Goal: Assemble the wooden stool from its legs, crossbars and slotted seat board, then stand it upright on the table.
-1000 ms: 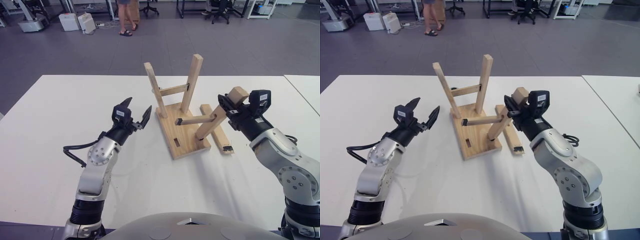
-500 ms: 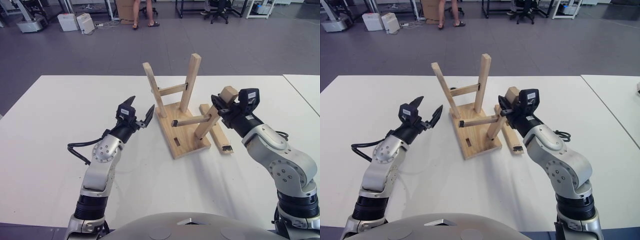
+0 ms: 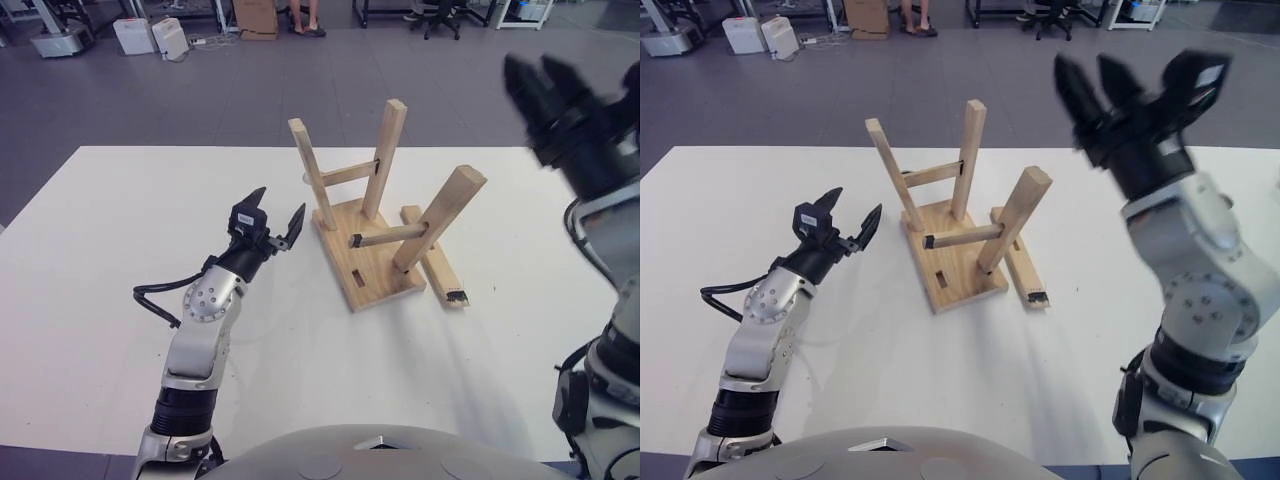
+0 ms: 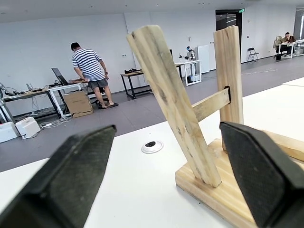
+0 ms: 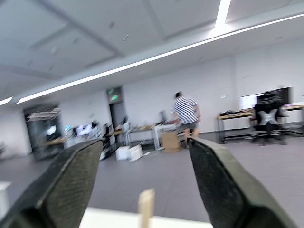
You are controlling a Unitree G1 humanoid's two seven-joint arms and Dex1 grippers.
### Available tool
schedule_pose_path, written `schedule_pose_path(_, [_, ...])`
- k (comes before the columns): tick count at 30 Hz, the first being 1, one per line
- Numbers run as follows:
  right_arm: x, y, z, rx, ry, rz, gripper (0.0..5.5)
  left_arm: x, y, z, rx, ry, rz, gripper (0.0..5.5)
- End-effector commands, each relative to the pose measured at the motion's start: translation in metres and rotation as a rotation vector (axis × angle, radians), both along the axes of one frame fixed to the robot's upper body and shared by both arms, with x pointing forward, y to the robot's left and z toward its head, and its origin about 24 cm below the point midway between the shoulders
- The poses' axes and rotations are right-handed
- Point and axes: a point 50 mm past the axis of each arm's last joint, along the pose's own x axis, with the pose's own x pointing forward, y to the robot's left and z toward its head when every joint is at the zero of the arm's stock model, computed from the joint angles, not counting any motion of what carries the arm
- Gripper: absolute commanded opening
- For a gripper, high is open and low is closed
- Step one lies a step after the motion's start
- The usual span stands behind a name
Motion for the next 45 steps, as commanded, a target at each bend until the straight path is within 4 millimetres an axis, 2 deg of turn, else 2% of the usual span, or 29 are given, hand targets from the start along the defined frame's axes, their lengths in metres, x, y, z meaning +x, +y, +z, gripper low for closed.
schedule_pose_path(1, [0.030, -0.021, -0.088, -0.204, 0.406, -0.060, 3.82, 0.007, -0.003, 0.005, 0.000, -0.032, 0.006, 4.02])
schedule_pose_path(3, [0.018, -0.016, -0.146, -0.271, 0.611, 0.041, 3.82, 0.010, -0.003, 0.005, 0.001, -0.033, 0.002, 4.02])
schedule_pose_path(5, [0.004, -0.009, -0.189, -0.288, 0.784, 0.106, 3.82, 0.010, -0.003, 0.004, 0.005, -0.025, 0.004, 4.02])
schedule_pose_path(6, [-0.002, -0.006, -0.204, -0.311, 0.848, 0.120, 3.82, 0.010, -0.002, 0.003, 0.007, -0.021, 0.003, 4.02])
schedule_pose_path(8, [-0.010, 0.003, -0.221, -0.372, 0.914, 0.144, 3.82, 0.010, -0.003, 0.003, 0.008, -0.018, 0.000, 4.02])
schedule_pose_path(13, [-0.017, 0.014, -0.237, -0.467, 0.974, 0.149, 3.82, 0.011, -0.007, 0.006, -0.002, -0.025, -0.011, 4.02])
schedule_pose_path(18, [-0.015, 0.011, -0.236, -0.594, 0.989, 0.075, 2.89, 0.010, -0.008, 0.006, 0.001, -0.021, -0.019, 4.02])
schedule_pose_path(21, [-0.014, 0.007, -0.239, -0.642, 0.998, 0.051, 2.31, 0.014, -0.007, 0.015, 0.005, -0.038, -0.008, 4.02])
schedule_pose_path(23, [-0.004, -0.004, -0.230, -0.617, 0.936, -0.029, 2.12, 0.020, -0.012, 0.037, -0.066, -0.069, -0.020, 4.02])
schedule_pose_path(24, [0.006, -0.011, -0.213, -0.585, 0.846, -0.076, 2.12, 0.023, -0.015, 0.053, -0.127, -0.091, -0.038, 4.20])
schedule_pose_path(25, [0.019, -0.019, -0.186, -0.561, 0.717, -0.133, 2.12, 0.027, -0.021, 0.073, -0.223, -0.113, -0.073, 4.37])
schedule_pose_path(27, [0.038, -0.029, -0.109, -0.559, 0.387, -0.176, 2.11, 0.037, -0.039, 0.117, -0.424, -0.135, -0.201, 4.75])
schedule_pose_path(28, [0.039, -0.021, -0.072, -0.573, 0.218, -0.131, 2.11, 0.041, -0.049, 0.139, -0.545, -0.123, -0.285, 4.79])
schedule_pose_path(29, [0.036, -0.008, -0.046, -0.594, 0.084, -0.064, 2.11, 0.044, -0.056, 0.155, -0.638, -0.108, -0.355, 4.79])
schedule_pose_path(32, [0.016, 0.039, 0.002, -0.661, -0.225, 0.150, 2.11, 0.051, -0.069, 0.194, -0.826, -0.074, -0.540, 4.79])
schedule_pose_path(34, [0.005, 0.058, 0.016, -0.726, -0.330, 0.231, 2.11, 0.051, -0.074, 0.215, -0.912, -0.058, -0.657, 4.79])
schedule_pose_path(37, [-0.002, 0.073, 0.019, -0.797, -0.400, 0.297, 2.11, 0.044, -0.078, 0.231, -0.922, -0.065, -0.775, 4.23])
schedule_pose_path(45, [-0.007, 0.076, 0.018, -0.792, -0.428, 0.310, 2.11, 0.051, -0.079, 0.227, -0.870, -0.027, -0.739, 2.79])
